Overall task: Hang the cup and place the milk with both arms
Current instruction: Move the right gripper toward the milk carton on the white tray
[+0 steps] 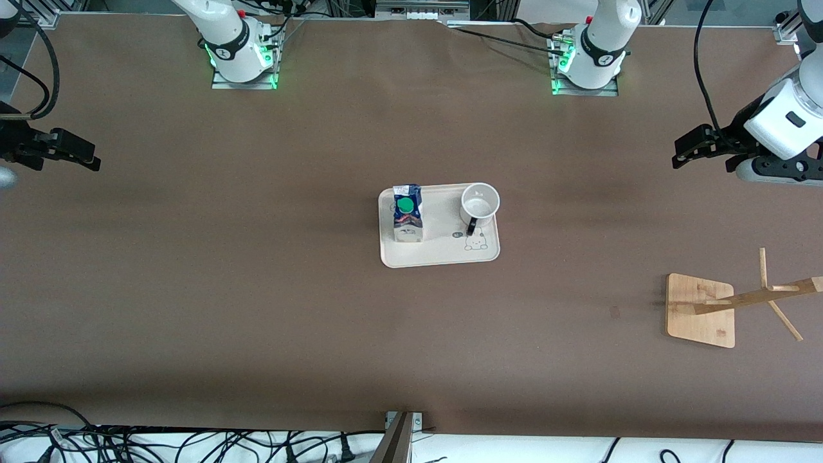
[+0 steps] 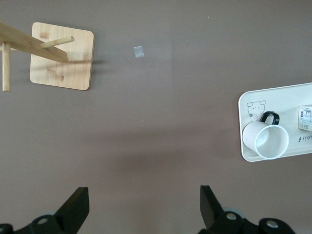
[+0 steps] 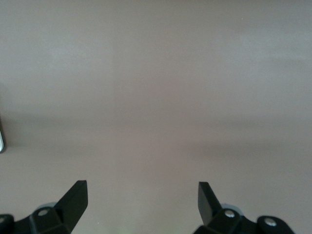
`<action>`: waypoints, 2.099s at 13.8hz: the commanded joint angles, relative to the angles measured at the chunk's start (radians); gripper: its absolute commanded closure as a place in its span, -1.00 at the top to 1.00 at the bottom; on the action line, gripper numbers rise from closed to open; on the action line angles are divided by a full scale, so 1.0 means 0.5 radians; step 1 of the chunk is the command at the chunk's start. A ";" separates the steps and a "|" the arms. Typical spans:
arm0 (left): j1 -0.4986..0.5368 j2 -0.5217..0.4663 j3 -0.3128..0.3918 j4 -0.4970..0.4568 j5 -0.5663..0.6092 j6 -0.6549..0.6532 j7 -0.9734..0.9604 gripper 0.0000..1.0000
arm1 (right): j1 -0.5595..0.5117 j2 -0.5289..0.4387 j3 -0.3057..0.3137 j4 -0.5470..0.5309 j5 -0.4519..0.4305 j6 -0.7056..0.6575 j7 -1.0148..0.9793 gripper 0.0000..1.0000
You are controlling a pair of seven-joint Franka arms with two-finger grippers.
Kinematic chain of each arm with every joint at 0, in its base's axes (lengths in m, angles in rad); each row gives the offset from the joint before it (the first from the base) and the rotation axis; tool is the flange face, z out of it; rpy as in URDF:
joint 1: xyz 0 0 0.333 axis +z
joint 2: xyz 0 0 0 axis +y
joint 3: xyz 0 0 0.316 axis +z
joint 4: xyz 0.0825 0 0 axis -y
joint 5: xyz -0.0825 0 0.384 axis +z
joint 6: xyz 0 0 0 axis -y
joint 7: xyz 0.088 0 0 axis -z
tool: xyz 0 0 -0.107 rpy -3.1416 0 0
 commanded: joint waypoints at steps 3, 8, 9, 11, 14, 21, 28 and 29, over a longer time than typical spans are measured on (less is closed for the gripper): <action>0.032 -0.013 -0.009 -0.005 -0.054 -0.010 0.033 1.00 | 0.004 0.015 0.002 0.014 0.028 -0.013 0.019 1.00; 0.035 -0.013 -0.009 -0.005 -0.060 -0.010 0.030 1.00 | 0.120 0.113 0.005 0.014 0.077 -0.013 0.035 1.00; 0.035 -0.013 -0.009 -0.005 -0.066 -0.010 0.033 1.00 | 0.160 0.141 0.005 0.008 0.080 0.005 0.035 1.00; 0.035 -0.013 -0.009 -0.005 -0.066 -0.013 0.030 1.00 | 0.319 0.211 0.005 0.011 0.077 0.027 0.035 1.00; 0.032 -0.013 -0.012 -0.005 -0.066 -0.010 0.027 1.00 | 0.415 0.355 0.002 0.014 0.257 0.143 0.032 1.00; 0.035 -0.013 -0.009 -0.002 -0.066 -0.010 0.033 1.00 | 0.749 0.721 -0.001 0.229 0.577 0.317 0.276 1.00; 0.035 -0.016 -0.009 -0.002 -0.066 -0.010 0.033 1.00 | 1.368 0.877 -0.145 0.284 0.568 0.756 0.948 1.00; 0.035 -0.016 -0.009 0.001 -0.066 -0.010 0.033 1.00 | 1.454 0.908 -0.203 0.314 0.571 0.763 1.001 1.00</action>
